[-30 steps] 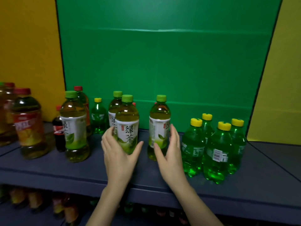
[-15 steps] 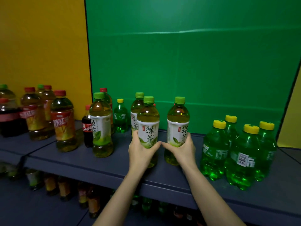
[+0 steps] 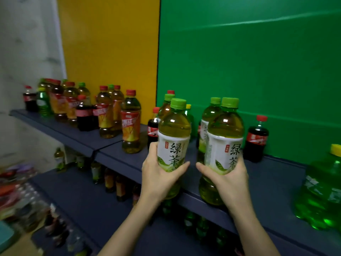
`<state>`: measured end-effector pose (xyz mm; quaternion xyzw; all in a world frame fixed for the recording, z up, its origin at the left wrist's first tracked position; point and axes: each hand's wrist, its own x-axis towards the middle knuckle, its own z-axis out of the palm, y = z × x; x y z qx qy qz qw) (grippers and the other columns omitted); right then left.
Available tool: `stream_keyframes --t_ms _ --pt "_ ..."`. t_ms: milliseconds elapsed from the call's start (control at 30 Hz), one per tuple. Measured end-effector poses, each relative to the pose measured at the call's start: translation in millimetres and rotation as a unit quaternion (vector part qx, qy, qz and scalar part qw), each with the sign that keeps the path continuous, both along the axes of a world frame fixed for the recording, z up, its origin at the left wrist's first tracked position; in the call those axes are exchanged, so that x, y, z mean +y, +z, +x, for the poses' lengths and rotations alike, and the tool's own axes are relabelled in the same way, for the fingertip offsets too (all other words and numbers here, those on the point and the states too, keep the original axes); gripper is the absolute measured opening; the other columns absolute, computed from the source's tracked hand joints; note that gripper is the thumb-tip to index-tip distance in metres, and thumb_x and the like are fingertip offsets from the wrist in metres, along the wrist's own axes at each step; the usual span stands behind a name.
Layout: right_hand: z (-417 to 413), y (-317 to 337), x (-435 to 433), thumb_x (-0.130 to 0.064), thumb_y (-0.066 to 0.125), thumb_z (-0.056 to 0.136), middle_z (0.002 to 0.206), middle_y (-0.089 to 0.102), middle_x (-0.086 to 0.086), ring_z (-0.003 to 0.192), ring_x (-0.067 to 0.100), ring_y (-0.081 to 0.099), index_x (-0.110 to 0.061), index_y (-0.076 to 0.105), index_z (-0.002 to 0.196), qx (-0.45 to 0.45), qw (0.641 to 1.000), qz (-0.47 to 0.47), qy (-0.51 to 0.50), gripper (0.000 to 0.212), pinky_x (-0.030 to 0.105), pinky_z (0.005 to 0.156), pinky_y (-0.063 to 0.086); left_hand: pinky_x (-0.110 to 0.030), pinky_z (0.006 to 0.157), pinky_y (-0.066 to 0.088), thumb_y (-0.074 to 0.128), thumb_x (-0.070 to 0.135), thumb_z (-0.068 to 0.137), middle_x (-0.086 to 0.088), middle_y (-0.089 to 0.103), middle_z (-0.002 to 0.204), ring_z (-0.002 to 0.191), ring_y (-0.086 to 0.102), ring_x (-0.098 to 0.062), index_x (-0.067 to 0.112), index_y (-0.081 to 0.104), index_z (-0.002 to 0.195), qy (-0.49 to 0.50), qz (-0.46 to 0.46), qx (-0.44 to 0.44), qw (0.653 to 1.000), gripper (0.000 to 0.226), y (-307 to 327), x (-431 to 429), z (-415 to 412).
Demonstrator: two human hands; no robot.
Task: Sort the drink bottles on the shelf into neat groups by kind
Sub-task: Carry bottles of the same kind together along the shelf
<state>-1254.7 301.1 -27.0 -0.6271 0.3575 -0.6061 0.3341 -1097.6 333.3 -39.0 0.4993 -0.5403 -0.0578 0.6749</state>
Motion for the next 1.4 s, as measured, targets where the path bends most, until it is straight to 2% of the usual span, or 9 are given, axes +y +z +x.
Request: stream_keyframes --t_ms 133,233,400,500,633,800,1033,1233,1400 --pt "65 1 9 -0.021 0.087 0.053 0.108 0.064 -0.013 0.096 0.002 0.063 -0.024 0.051 0.120 -0.006 0.997 -0.006 0.079 0.076 0.019 0.078 0.050 -0.018 0.071 0.053 0.087 0.024 0.058 0.011 0.064 0.093 0.087 0.062 0.002 0.017 0.051 0.099 0.064 -0.004 0.001 0.998 0.055 -1 25 68" --pt "129 -7 12 -0.023 0.088 0.054 0.108 0.064 -0.012 0.096 0.004 0.063 -0.024 0.050 0.120 -0.001 0.992 0.008 0.123 0.076 0.021 0.078 0.051 -0.015 0.067 0.052 0.085 0.024 0.057 0.011 0.064 0.090 0.083 0.062 0.005 0.014 0.053 0.098 0.114 0.002 0.000 0.993 0.053 -6 45 135" --pt "251 -20 20 -0.021 0.088 0.055 0.101 0.065 -0.012 0.089 0.000 0.064 -0.026 0.051 0.113 -0.009 0.984 0.024 0.174 0.069 0.017 0.073 0.051 -0.010 0.065 0.050 0.087 0.023 0.054 0.008 0.067 0.084 0.079 0.063 0.004 0.025 0.054 0.089 0.190 0.015 -0.007 0.982 0.048 -10 79 257" --pt "323 -27 26 -0.021 0.088 0.055 0.099 0.066 -0.009 0.090 0.007 0.065 -0.027 0.052 0.109 -0.009 0.977 0.036 0.208 0.065 0.026 0.076 0.054 -0.007 0.064 0.049 0.089 0.026 0.051 0.010 0.066 0.084 0.078 0.062 0.006 0.025 0.054 0.089 0.225 0.023 -0.006 0.974 0.052 -13 104 323" --pt "404 -33 33 -0.018 0.087 0.057 0.096 0.065 -0.009 0.087 0.006 0.064 -0.031 0.052 0.099 -0.012 0.967 0.053 0.251 0.057 0.026 0.073 0.052 -0.022 0.068 0.054 0.087 0.046 0.044 0.010 0.066 0.086 0.080 0.063 0.003 0.029 0.055 0.091 0.273 0.038 0.005 0.961 0.059 -16 138 400" --pt "492 -34 35 -0.017 0.085 0.059 0.098 0.064 -0.008 0.089 0.007 0.063 -0.030 0.051 0.103 -0.009 0.951 0.068 0.300 0.058 0.024 0.073 0.051 -0.039 0.079 0.055 0.086 0.026 0.052 0.002 0.067 0.091 0.086 0.063 -0.011 0.020 0.056 0.098 0.343 0.054 0.011 0.938 0.055 -25 168 481" --pt "605 -43 17 -0.019 0.086 0.057 0.098 0.065 -0.005 0.089 0.010 0.064 -0.032 0.051 0.098 -0.002 0.944 0.075 0.322 0.056 0.032 0.075 0.055 -0.041 0.078 0.055 0.083 0.036 0.045 0.006 0.066 0.091 0.086 0.063 -0.012 0.038 0.053 0.088 0.370 0.064 0.031 0.926 0.052 -32 172 578" --pt "706 -43 -16 -0.022 0.086 0.058 0.099 0.063 -0.007 0.092 0.011 0.063 -0.033 0.049 0.102 -0.007 0.945 0.063 0.322 0.059 0.032 0.079 0.054 -0.037 0.078 0.052 0.084 0.028 0.049 0.004 0.064 0.092 0.088 0.061 -0.011 0.029 0.055 0.096 0.368 0.051 0.024 0.928 0.054 -28 136 668" --pt "790 -29 -54 -0.028 0.086 0.057 0.102 0.061 -0.011 0.095 0.009 0.061 -0.038 0.045 0.103 -0.012 0.952 0.043 0.304 0.063 0.033 0.080 0.054 -0.020 0.070 0.051 0.083 0.032 0.049 0.004 0.066 0.090 0.085 0.061 -0.004 0.017 0.058 0.096 0.355 0.049 -0.020 0.933 0.056 -11 89 755"
